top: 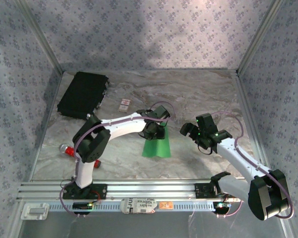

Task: Fold a paper plane with a square sheet of paper (pick it up from the middle)
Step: First fold the square sheet of paper in half at the center of the table.

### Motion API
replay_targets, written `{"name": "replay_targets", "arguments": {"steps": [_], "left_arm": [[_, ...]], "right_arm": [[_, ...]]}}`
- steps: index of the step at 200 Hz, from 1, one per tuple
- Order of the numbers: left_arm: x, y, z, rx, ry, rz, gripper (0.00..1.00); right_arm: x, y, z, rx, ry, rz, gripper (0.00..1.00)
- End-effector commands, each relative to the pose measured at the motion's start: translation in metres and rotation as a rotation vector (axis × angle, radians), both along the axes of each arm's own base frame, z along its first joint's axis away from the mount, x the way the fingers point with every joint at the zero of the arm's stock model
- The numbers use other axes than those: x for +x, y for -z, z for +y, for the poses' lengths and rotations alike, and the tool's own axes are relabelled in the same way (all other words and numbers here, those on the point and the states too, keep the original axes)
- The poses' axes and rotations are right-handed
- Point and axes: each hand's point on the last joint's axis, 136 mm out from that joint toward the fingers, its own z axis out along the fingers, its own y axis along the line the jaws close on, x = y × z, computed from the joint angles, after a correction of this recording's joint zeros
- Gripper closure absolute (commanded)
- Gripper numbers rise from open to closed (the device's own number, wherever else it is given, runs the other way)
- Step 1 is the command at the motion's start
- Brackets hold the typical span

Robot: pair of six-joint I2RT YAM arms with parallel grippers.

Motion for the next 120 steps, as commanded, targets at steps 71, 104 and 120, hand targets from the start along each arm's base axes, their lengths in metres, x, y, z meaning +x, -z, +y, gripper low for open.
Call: {"name": "replay_targets", "arguments": {"steps": [71, 104, 120], "left_arm": [[0.016, -0.047, -0.027, -0.496, -0.07, 0.057, 0.59], [0.016, -0.054, -0.037, -0.608, -0.055, 0.083, 0.59], [0.017, -0.056, -0.042, -0.66, -0.058, 0.095, 0.59]], "right_arm": [[0.016, -0.035, -0.002, 0.025, 0.013, -0.117, 0.01], [0.021, -0.043, 0.0, 0.092, 0.014, -0.143, 0.01], [0.024, -0.047, 0.002, 0.124, 0.011, -0.15, 0.01]]}}
